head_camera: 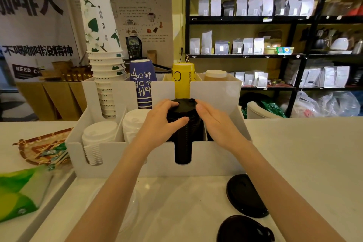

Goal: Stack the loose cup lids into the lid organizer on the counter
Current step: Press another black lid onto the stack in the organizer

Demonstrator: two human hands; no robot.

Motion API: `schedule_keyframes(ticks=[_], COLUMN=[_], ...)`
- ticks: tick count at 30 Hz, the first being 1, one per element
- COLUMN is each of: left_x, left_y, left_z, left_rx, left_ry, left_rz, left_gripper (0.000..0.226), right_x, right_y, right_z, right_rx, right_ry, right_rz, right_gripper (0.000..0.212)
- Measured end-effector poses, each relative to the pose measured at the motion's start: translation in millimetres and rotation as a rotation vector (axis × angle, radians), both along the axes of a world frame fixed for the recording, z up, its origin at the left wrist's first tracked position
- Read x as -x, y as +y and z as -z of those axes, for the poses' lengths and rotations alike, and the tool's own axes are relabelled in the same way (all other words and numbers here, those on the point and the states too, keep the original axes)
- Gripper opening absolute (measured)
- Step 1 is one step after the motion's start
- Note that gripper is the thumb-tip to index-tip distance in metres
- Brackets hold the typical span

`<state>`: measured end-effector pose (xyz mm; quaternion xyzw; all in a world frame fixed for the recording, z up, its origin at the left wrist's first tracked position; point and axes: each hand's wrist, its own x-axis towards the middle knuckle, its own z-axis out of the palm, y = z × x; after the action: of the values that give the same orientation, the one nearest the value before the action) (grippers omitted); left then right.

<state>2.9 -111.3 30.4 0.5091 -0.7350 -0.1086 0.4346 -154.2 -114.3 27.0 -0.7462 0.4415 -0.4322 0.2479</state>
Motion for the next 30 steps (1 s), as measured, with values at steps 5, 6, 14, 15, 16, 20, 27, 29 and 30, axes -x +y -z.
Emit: schedule_keyframes(ticks=[5,6,14,15,16,20,27,29,30], left_x=[0.4,0.0,-1.3,-0.7,-0.3,-0.2,-0.9,-0.7,-0.6], left_y=[0.1,-0.2,-4.4,-4.2,-4.5,-5.1,-6.8,-6.1,-5.2], left_z=[-1.9,-1.9,1.9,2.0,2.5,3.5,2.5,2.6,2.3], left_rx=[0.002,-0.004,-0.024,-0.009,0.005,-0.034,-0.108,-0.115,-0.111], left_ry=[0.008,0.007,-0.005,0.001,0.011,0.038,0.027,0.059,0.071], left_rz=[-0.026,-0.028,0.006,0.007,0.007,0.010,-0.003,0.007,0.011], left_gripper=[0.051,0.051,0.055,0.055,0.055,0.054,0.057,0.056,0.055], right_x=[3.1,3.2,0.9,0.2,-0.3,0.1,3.3,2.3,1.7], right_y=[-2.2,-2.2,3.6,5.0,5.9,3.2,4.1,3.9,4.3], right_z=[0.1,-0.3,-4.8,-5.4,-5.8,-4.7,-8.1,-8.3,-8.6], right_rx=[-0.077,-0.078,-0.061,-0.053,-0.052,-0.065,0.007,0.019,0.023], right_ry=[-0.153,-0.167,-0.036,-0.017,-0.011,-0.025,-0.037,-0.031,-0.029], right_rz=[-0.025,-0.031,-0.008,-0.010,-0.012,0.008,0.019,0.008,0.003], right_gripper=[0.039,0.038,0.044,0.045,0.044,0.045,0.039,0.038,0.037])
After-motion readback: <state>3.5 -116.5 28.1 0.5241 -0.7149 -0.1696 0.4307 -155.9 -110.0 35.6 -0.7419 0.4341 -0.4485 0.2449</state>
